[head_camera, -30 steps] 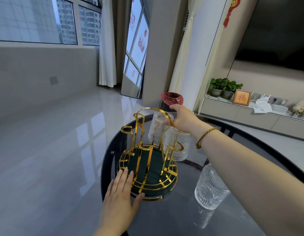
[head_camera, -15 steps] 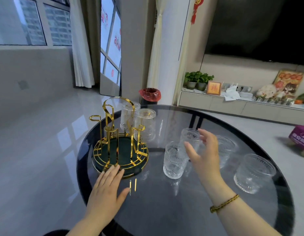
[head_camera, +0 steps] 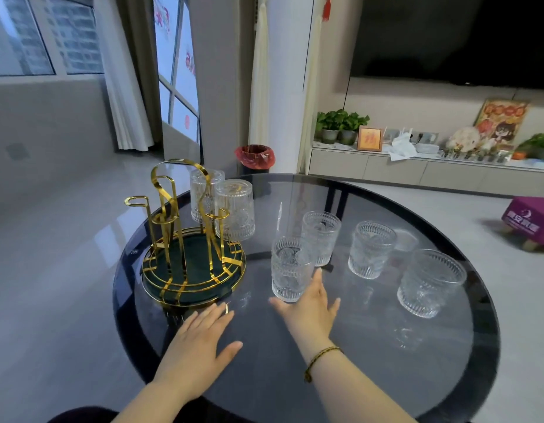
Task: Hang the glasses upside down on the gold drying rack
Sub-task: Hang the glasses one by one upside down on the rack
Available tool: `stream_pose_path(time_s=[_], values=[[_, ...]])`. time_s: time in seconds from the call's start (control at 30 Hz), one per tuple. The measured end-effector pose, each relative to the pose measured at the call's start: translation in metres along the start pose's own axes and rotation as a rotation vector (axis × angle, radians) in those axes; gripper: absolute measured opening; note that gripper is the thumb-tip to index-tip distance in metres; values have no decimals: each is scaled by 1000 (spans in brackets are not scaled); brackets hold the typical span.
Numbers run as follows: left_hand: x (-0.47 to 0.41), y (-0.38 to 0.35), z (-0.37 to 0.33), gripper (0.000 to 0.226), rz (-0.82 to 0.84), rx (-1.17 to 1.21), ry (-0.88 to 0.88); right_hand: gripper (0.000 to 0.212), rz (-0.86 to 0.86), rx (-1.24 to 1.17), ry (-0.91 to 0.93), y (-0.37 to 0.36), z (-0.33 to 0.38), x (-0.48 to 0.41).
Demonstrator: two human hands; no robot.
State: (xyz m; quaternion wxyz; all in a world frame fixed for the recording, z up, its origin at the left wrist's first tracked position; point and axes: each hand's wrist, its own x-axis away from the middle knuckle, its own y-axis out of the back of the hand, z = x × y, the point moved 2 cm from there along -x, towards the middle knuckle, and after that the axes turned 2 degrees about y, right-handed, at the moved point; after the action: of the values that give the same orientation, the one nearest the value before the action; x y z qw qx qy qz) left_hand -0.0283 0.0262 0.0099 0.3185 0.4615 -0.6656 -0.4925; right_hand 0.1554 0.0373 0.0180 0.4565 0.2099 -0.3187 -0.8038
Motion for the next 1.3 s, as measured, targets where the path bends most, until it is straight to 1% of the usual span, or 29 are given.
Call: stream_pose_path(time_s=[0.1,0.17,0.3,0.37,0.43,0.5,0.57,0.67,0.77,0.83,0.93,1.0,1.13,1.2,1.3], values=[[-1,-1,1,59,-18,2,3,112,-44,-56,-68,-6,5,-9],[-1,-1,1,59,-19,5,5,109,-73,-45,-88,-9,5,-12],[-2,-3,2,59,-40,12,12,85,-112,-32,-78,-10,4,-16],[-1,-3,3,59,-43,10,8,79,-115,-34,-76,-10,3,-15],[-2,-4,3,59,-39,15,7,76,-125,-44,-48,-9,2,-12],[0,-3,4,60,-41,20,5,71,-113,-113,11,-8,4,-7],[0,-3,5,59,-47,28,8,66,-72,-214,64,-5,4,-3],[2,1,4,53,-67,65,24,56,5,-300,130,1,3,4],[6,8,6,43,-132,119,51,56,71,-356,196,14,-3,10],[9,15,11,39,-190,147,83,54,82,-369,255,25,-5,11],[11,27,23,39,-314,173,150,61,93,-366,307,42,-1,9],[10,34,32,40,-378,192,183,67,135,-346,336,52,5,5],[6,38,53,51,-385,166,250,81,230,-204,448,78,26,-4],[2,40,60,55,-381,165,276,77,240,-156,500,93,39,-8],[-5,38,66,56,-327,125,254,64,299,-209,513,114,61,-14]])
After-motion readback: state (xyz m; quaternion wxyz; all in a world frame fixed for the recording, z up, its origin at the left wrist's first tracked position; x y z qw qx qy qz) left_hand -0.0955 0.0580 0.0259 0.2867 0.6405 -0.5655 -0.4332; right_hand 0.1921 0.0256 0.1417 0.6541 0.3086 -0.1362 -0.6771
